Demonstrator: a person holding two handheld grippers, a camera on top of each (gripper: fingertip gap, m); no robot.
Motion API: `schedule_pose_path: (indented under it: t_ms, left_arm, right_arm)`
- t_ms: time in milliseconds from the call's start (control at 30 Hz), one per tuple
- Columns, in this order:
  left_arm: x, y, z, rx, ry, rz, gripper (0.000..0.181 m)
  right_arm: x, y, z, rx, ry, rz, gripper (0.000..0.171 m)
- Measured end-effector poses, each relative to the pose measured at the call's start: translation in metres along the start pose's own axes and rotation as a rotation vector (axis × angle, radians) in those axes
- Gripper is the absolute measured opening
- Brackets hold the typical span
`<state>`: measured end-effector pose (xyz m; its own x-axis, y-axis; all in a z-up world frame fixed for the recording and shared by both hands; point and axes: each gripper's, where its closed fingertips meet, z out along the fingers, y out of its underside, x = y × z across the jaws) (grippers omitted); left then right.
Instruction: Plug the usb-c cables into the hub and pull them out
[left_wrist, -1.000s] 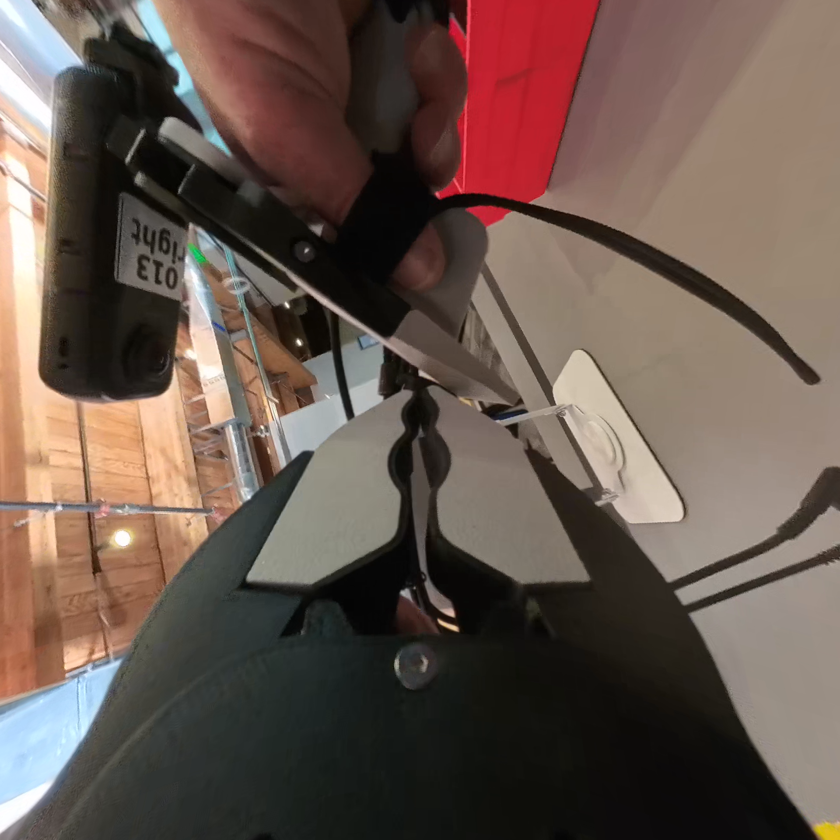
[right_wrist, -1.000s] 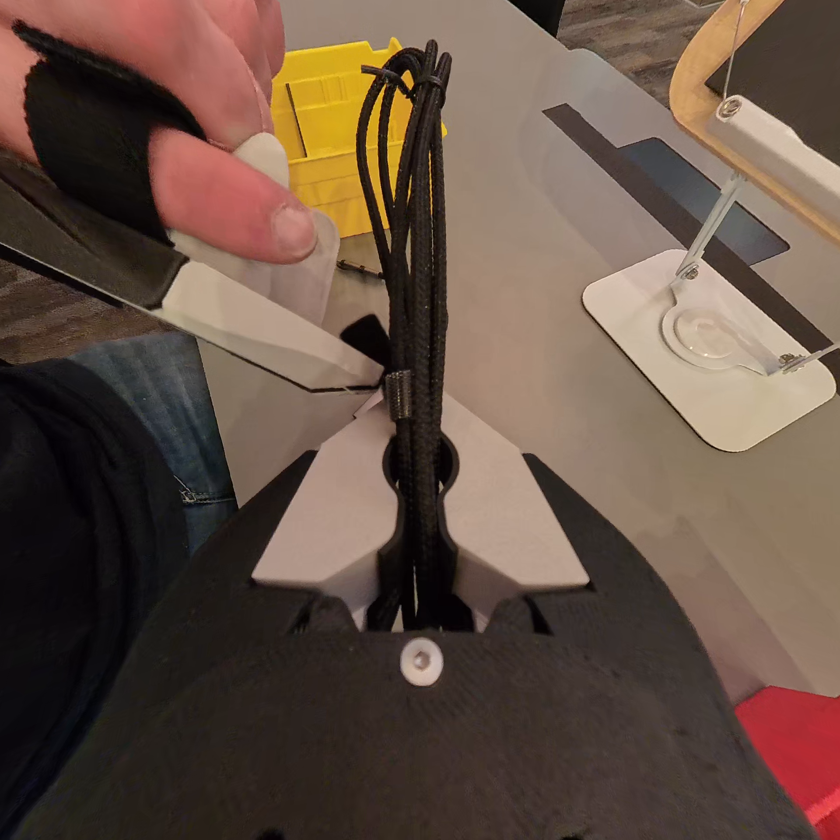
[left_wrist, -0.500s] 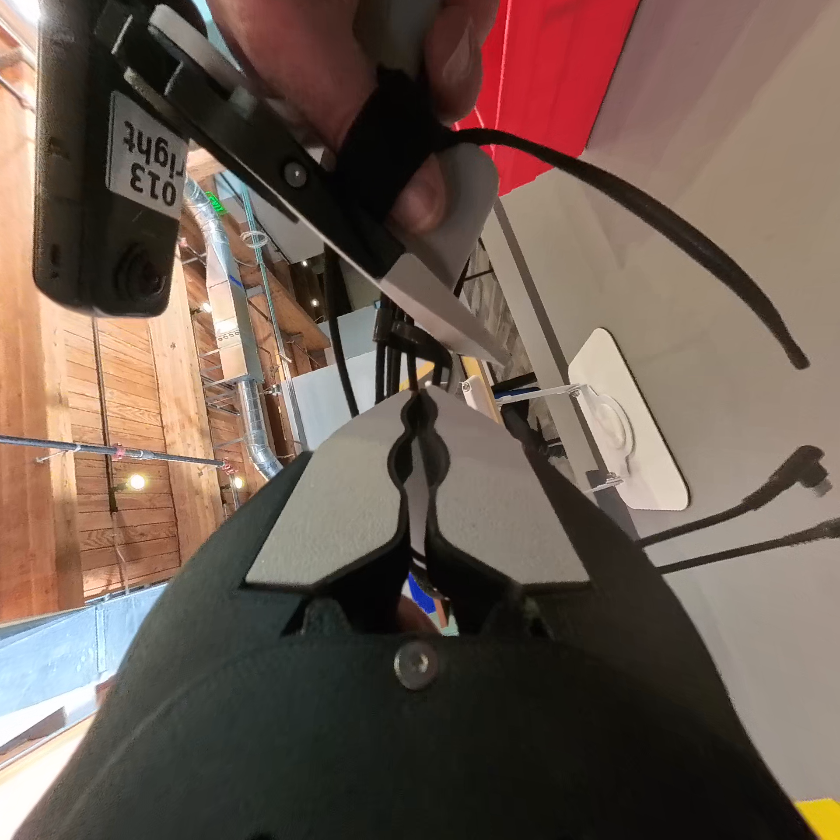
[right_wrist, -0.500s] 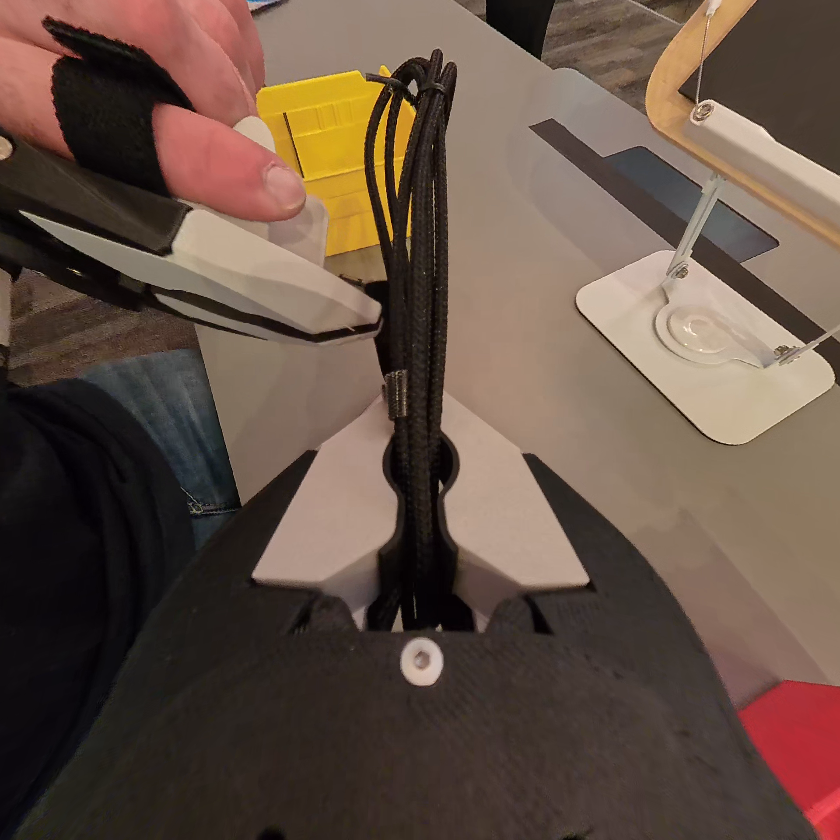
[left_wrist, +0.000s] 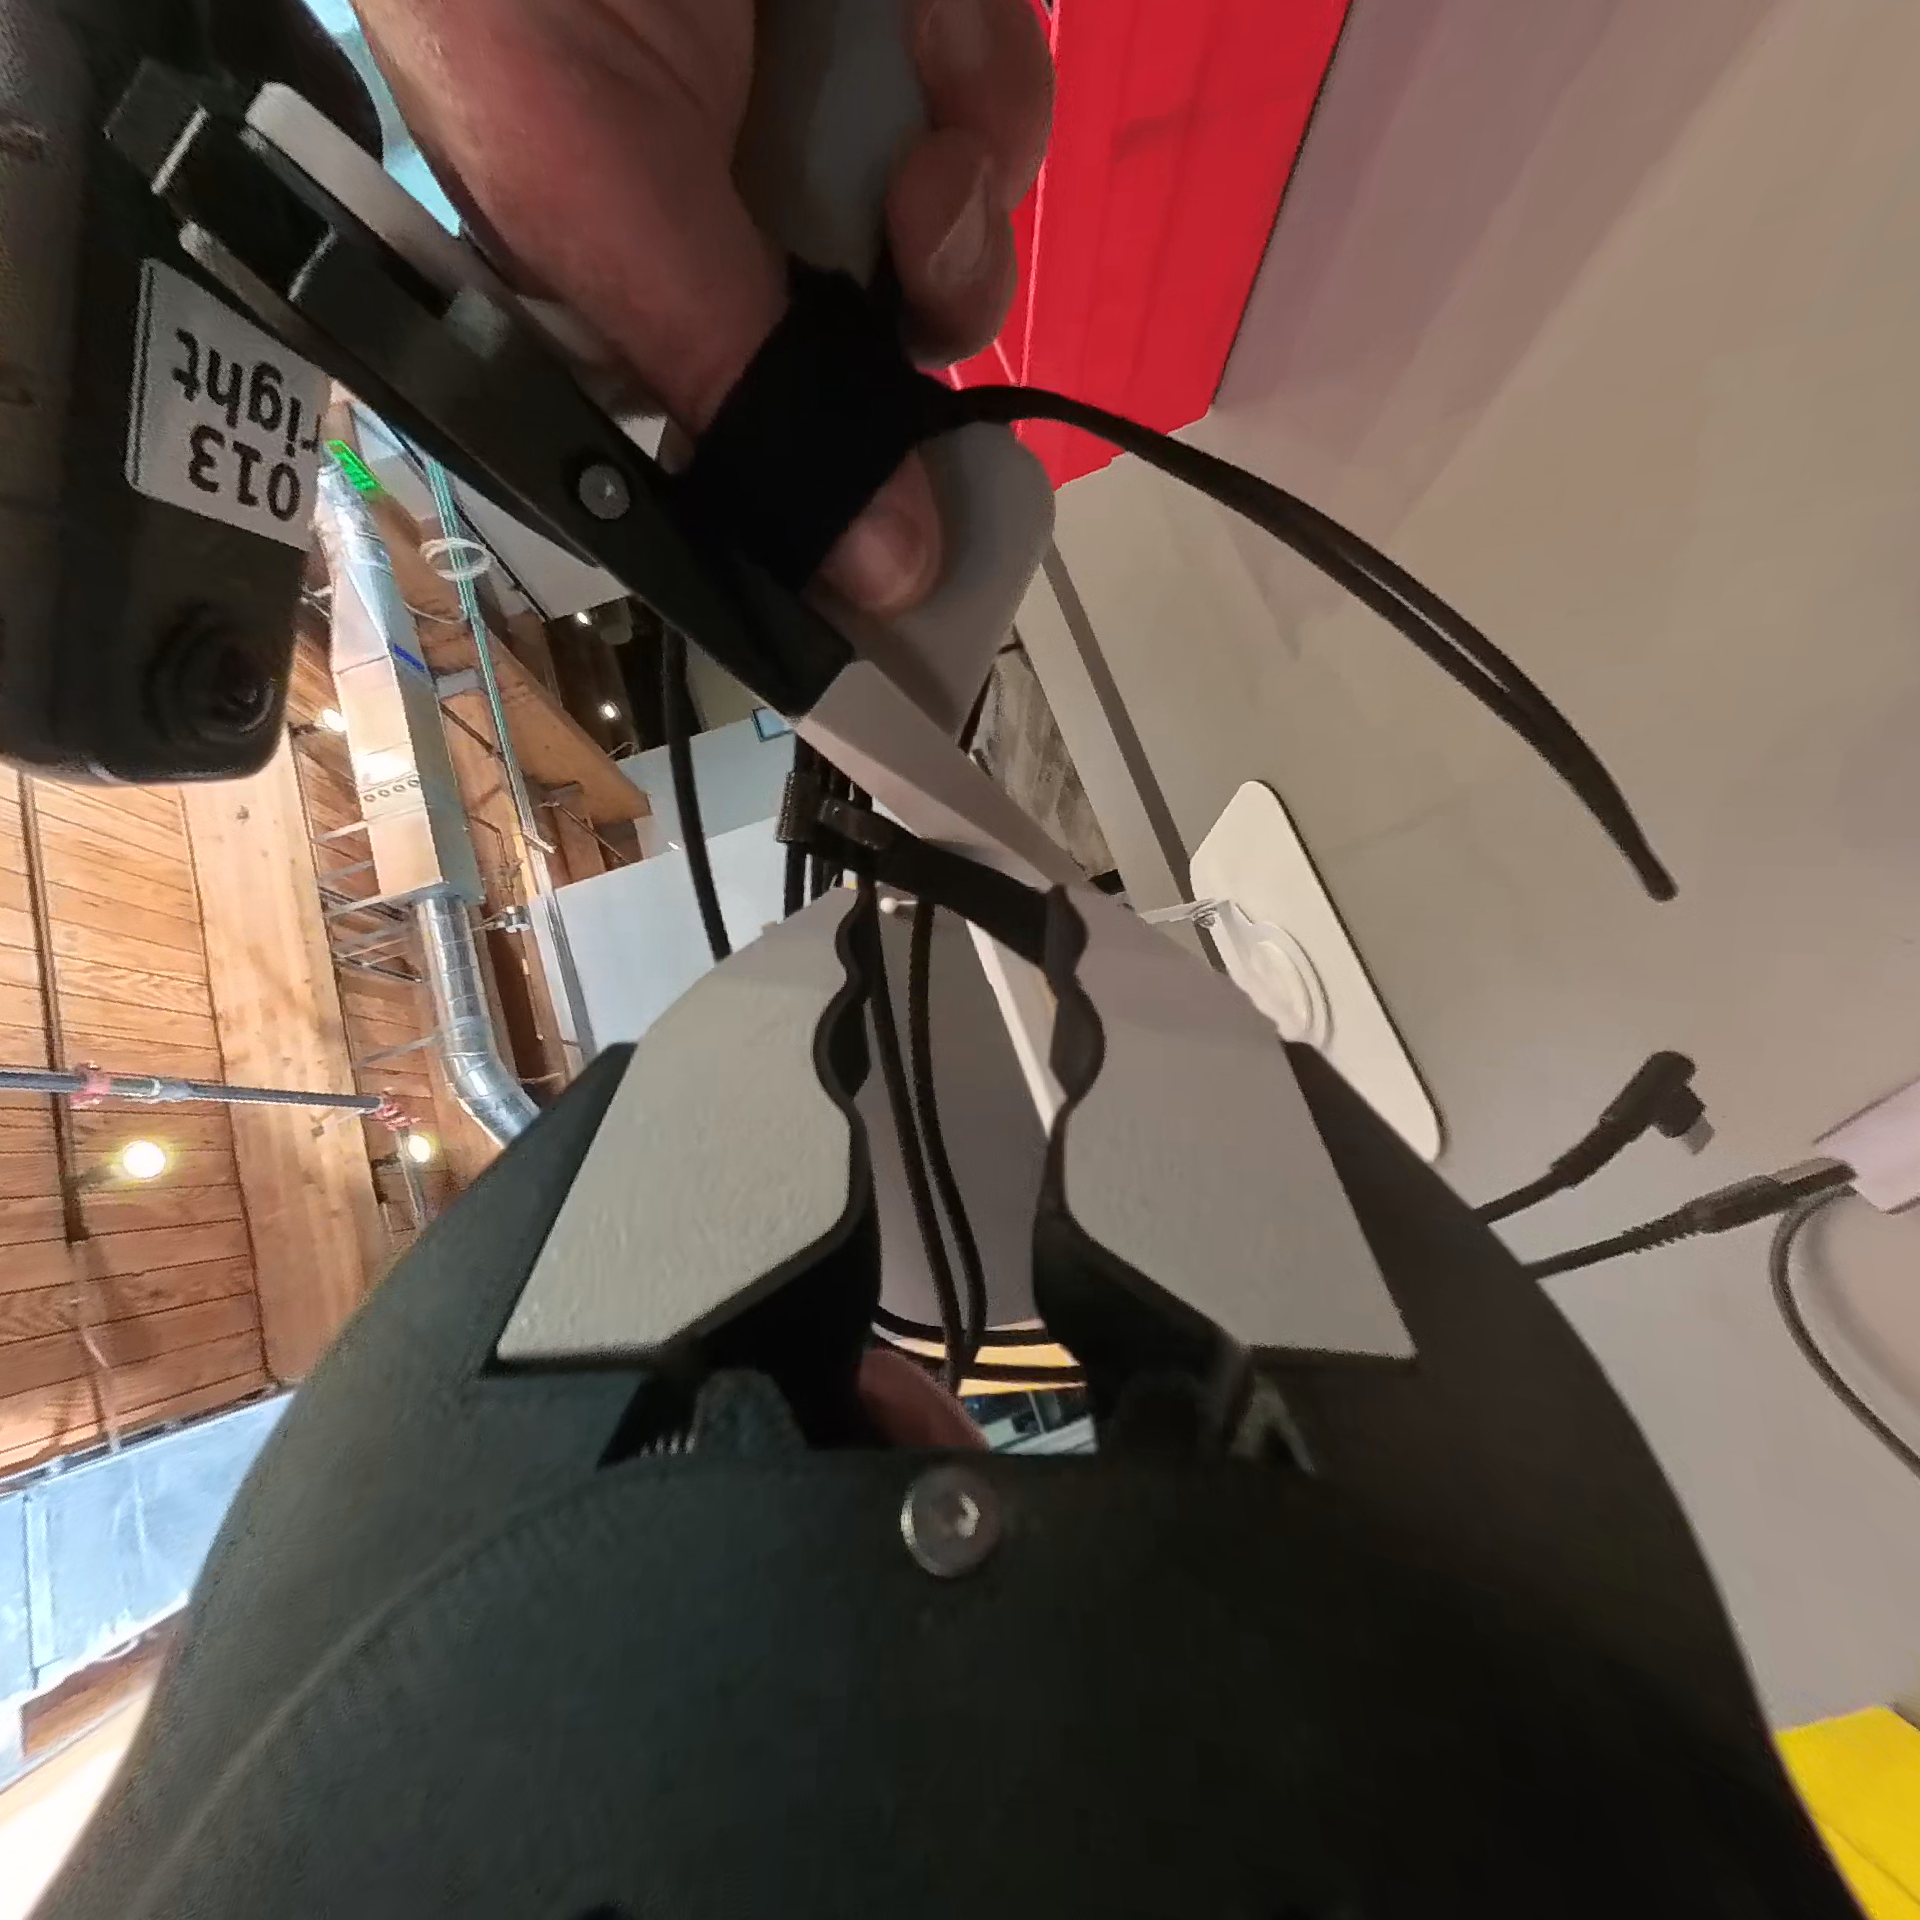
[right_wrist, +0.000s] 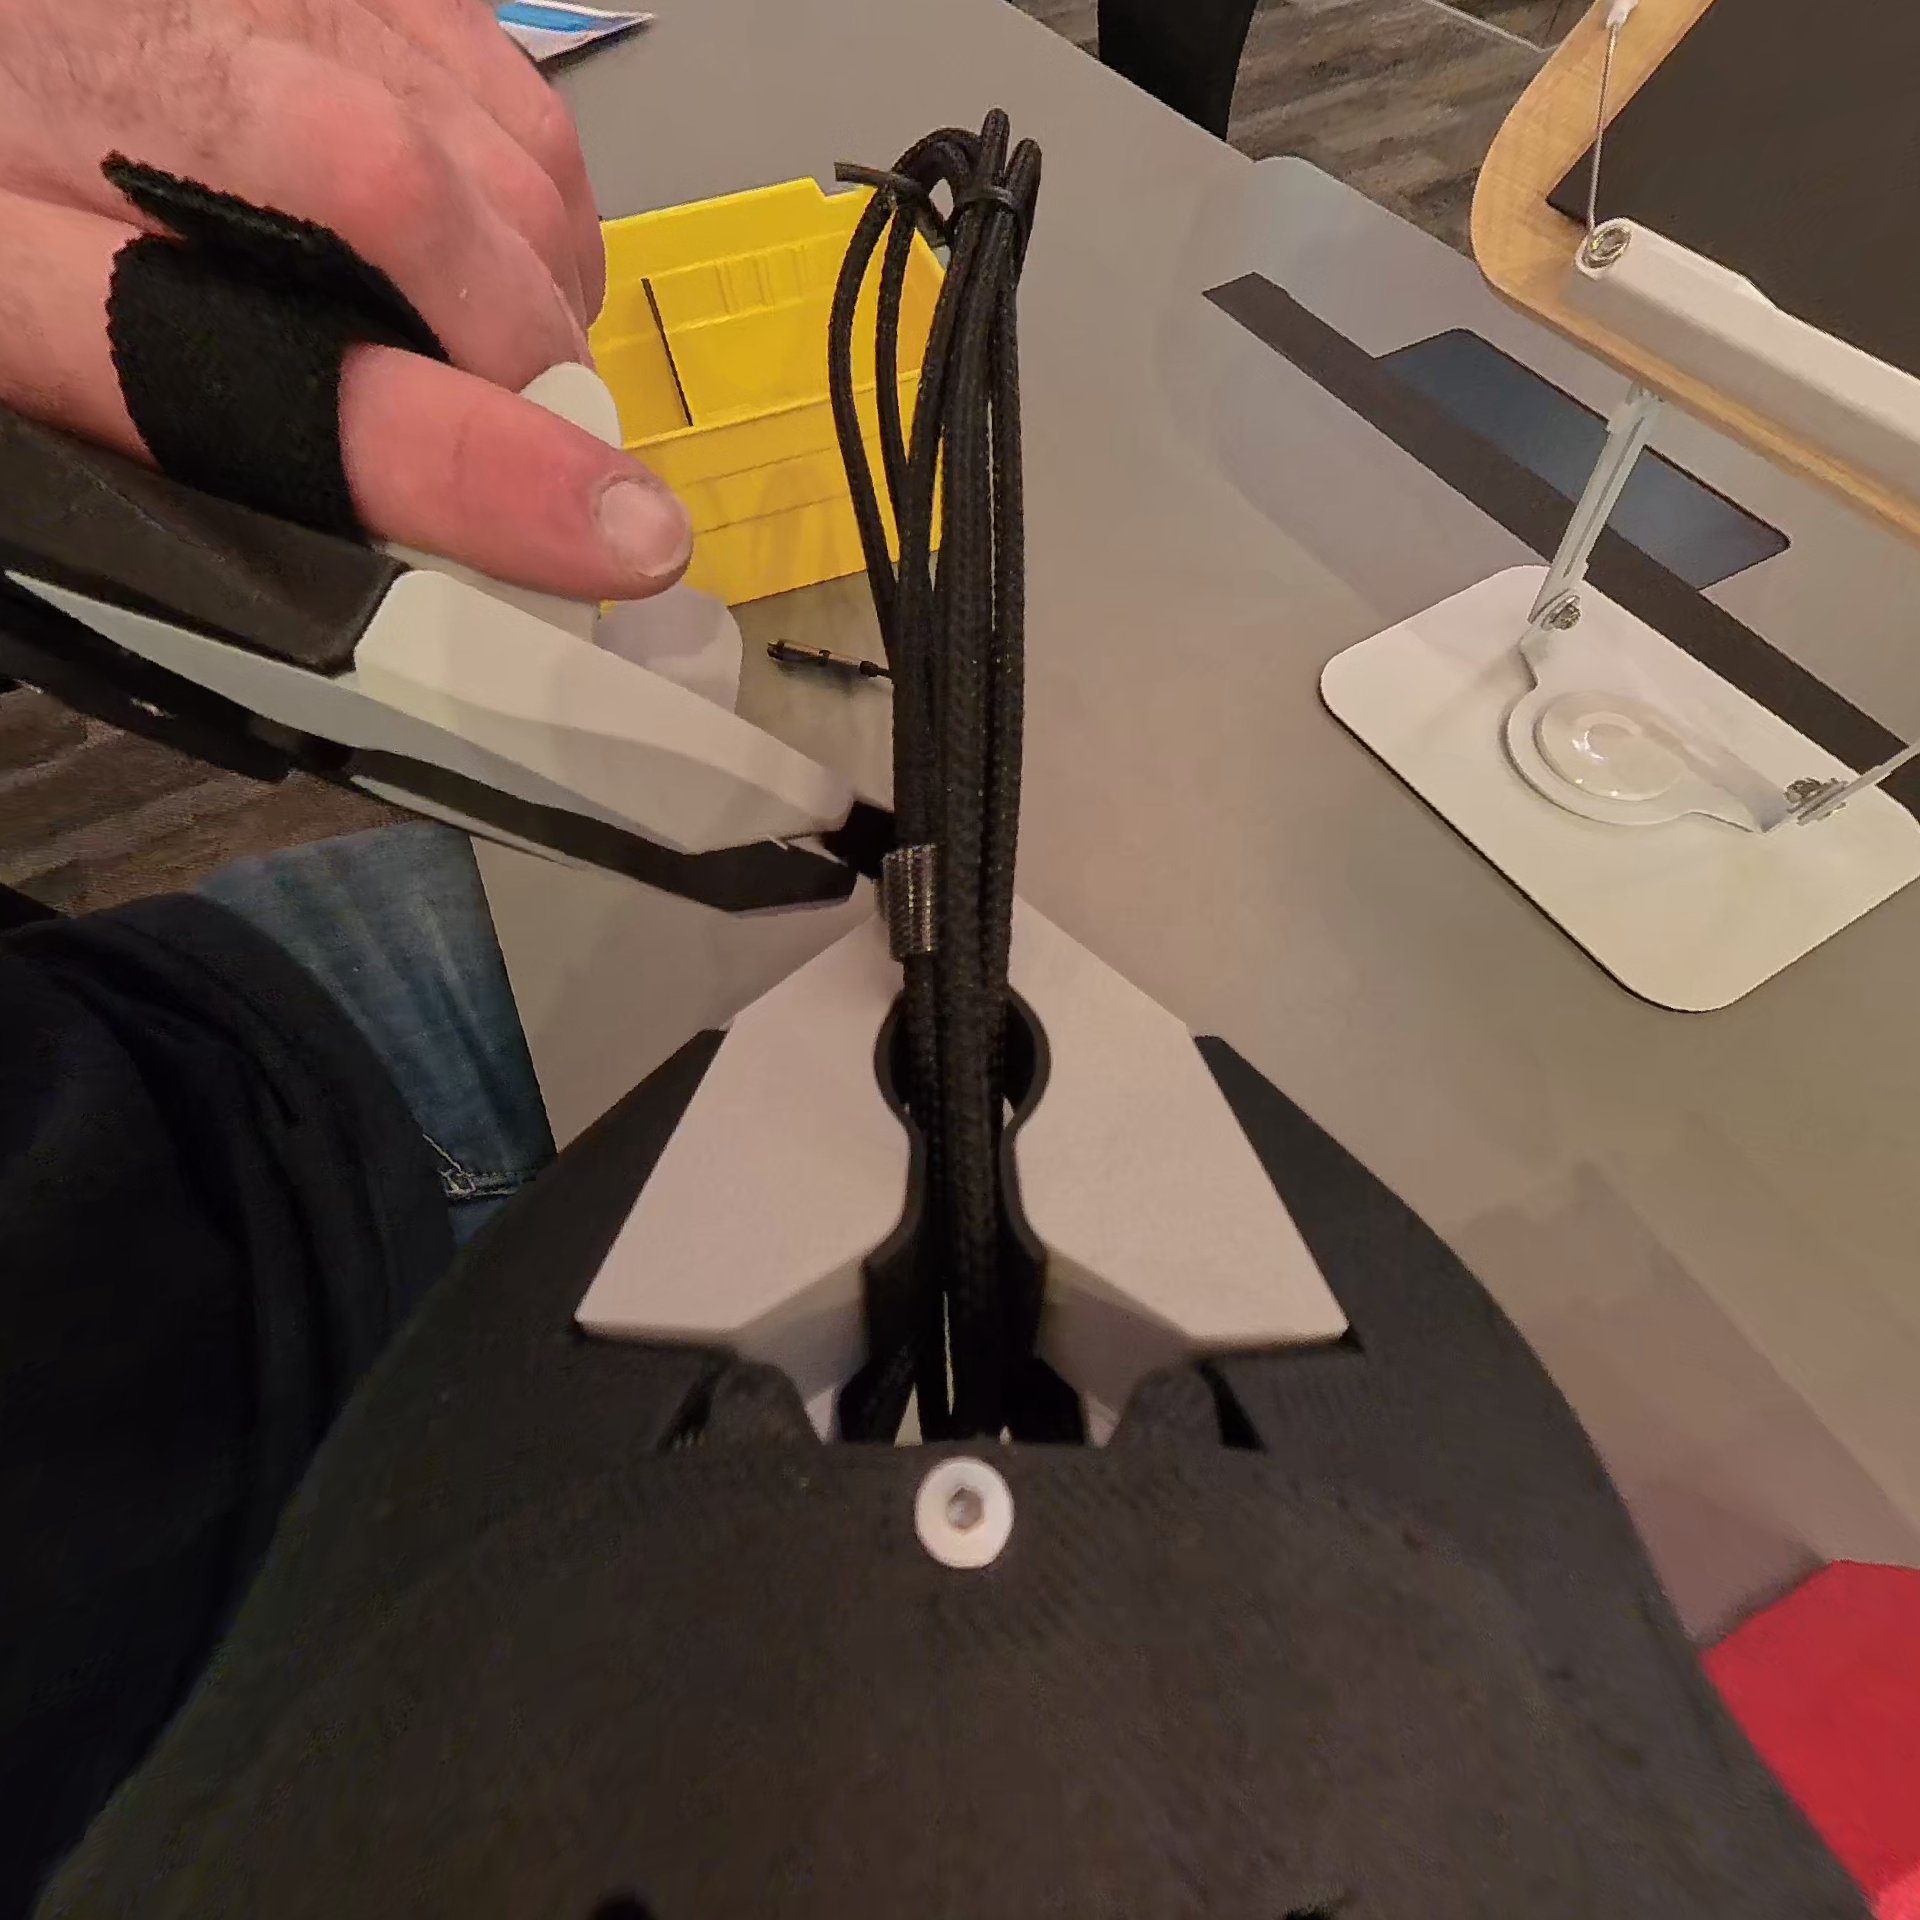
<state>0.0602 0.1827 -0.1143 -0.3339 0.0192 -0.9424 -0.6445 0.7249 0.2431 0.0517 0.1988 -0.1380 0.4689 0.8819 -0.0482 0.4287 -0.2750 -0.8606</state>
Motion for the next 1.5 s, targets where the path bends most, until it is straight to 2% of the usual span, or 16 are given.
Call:
schedule_pose_path:
  t_ms: [133, 233, 300, 367, 400, 667, 933, 1067, 1167, 1233, 1333, 1500]
  left_arm:
    - [0.005, -0.001, 0.003, -0.028, 0.01, -0.031, 0.04]
    - [-0.001, 0.009, 0.007, -0.098, -0.042, -0.028, 0.036]
    - [-0.004, 0.01, 0.008, -0.105, -0.074, -0.022, 0.026]
    - [-0.006, 0.009, 0.008, -0.109, -0.095, 0.003, 0.005]
    - [-0.007, 0.007, 0.007, -0.105, -0.114, 0.006, 0.0]
    - [-0.012, 0.019, 0.008, -0.178, -0.141, -0.027, 0.0]
    - [-0.016, 0.059, 0.004, -0.273, -0.193, -0.233, 0.001]
    - [-0.019, 0.062, 0.001, -0.268, -0.224, -0.323, 0.0]
    - [-0.003, 0.05, 0.004, -0.23, -0.123, -0.43, 0.0]
    - [-0.004, 0.041, 0.0, -0.184, -0.137, -0.47, 0.002]
    - [-0.012, 0.04, -0.012, -0.153, -0.152, -0.529, 0.017]
    - [-0.029, 0.023, -0.019, -0.111, -0.144, -0.392, 0.02]
  right_arm:
    - [0.0, -0.002, 0.001, 0.028, -0.01, 0.038, 0.0]
    - [-0.001, -0.003, 0.001, 0.053, -0.029, 0.073, 0.0]
    - [-0.002, -0.003, 0.003, 0.065, -0.04, 0.092, 0.0]
    - [-0.003, -0.004, 0.003, 0.082, -0.046, 0.113, 0.0]
    - [-0.002, -0.005, 0.003, 0.089, -0.045, 0.12, 0.0]
    - [-0.001, -0.009, 0.005, 0.147, -0.083, 0.202, 0.0]
    - [-0.005, -0.023, 0.007, 0.234, -0.087, 0.242, 0.0]
    - [-0.006, -0.031, 0.007, 0.254, -0.065, 0.213, 0.0]
    - [-0.002, -0.033, 0.005, 0.265, -0.014, 0.182, 0.0]
    - [-0.001, -0.032, 0.004, 0.255, 0.014, 0.16, 0.0]
    - [0.006, -0.023, 0.006, 0.189, 0.091, 0.099, 0.0]
    - [0.005, -0.021, 0.012, 0.145, 0.139, 0.041, 0.0]
